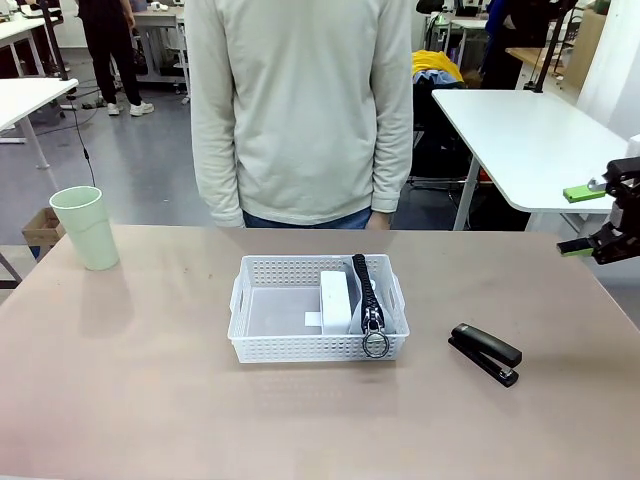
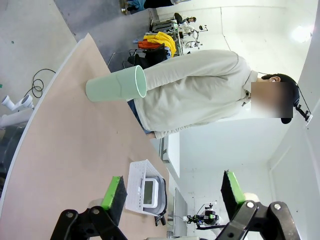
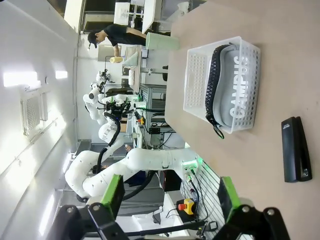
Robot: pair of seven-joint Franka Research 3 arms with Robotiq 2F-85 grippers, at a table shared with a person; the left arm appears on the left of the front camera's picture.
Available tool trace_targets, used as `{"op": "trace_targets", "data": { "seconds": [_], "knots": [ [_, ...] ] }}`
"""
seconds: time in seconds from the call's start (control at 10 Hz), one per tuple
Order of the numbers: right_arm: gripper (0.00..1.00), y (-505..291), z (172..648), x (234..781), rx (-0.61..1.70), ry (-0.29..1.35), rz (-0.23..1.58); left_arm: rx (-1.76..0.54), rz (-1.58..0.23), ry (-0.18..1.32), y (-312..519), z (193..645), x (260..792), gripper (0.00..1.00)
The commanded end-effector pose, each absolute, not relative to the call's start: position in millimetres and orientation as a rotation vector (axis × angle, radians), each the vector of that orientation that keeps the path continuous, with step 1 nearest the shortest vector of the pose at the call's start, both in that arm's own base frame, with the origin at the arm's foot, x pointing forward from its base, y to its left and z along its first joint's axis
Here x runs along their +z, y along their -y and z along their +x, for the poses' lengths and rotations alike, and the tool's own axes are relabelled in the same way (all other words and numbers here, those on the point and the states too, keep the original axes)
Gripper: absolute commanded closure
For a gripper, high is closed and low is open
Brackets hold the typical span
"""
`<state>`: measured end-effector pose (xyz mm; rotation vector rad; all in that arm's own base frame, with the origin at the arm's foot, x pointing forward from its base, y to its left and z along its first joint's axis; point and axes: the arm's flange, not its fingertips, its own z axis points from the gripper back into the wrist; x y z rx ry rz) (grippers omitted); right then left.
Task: Efficiently arrange items inside the basket to fit them all.
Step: Pick up the Stapler and place it inside the Organizing basket.
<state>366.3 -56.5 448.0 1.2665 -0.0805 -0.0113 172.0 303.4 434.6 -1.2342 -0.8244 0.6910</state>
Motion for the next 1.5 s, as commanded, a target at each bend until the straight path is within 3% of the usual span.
{"op": "trace_targets", "data": {
  "seconds": [0.0, 0.4, 0.5, 0.8, 1.0, 1.2, 1.4],
  "knots": [
    [0.0, 54, 367, 451, -0.009, 0.087, 1.288, 0.672, -1.243, 0.852, -302, 173, 435, 0.0],
    [0.0, 54, 367, 451, -0.009, 0.087, 1.288, 0.592, -1.12, 0.749, -288, 190, 436, 0.0],
    [0.0, 54, 367, 451, -0.009, 0.087, 1.288, 0.659, -1.202, 0.791, -300, 179, 437, 0.0],
    [0.0, 56, 366, 448, -0.011, 0.081, 1.267, 0.659, -1.202, 0.791, -300, 179, 437, 0.0],
    [0.0, -45, 362, 438, 0.212, -0.028, 0.386, 0.659, -1.202, 0.791, -300, 179, 437, 0.0],
    [0.0, -91, 366, 406, 0.272, 0.023, 0.126, 0.659, -1.202, 0.791, -300, 179, 437, 0.0],
    [0.0, -105, 365, 398, 0.255, 0.081, 0.036, 0.659, -1.202, 0.791, -300, 179, 437, 0.0]
  ]
}}
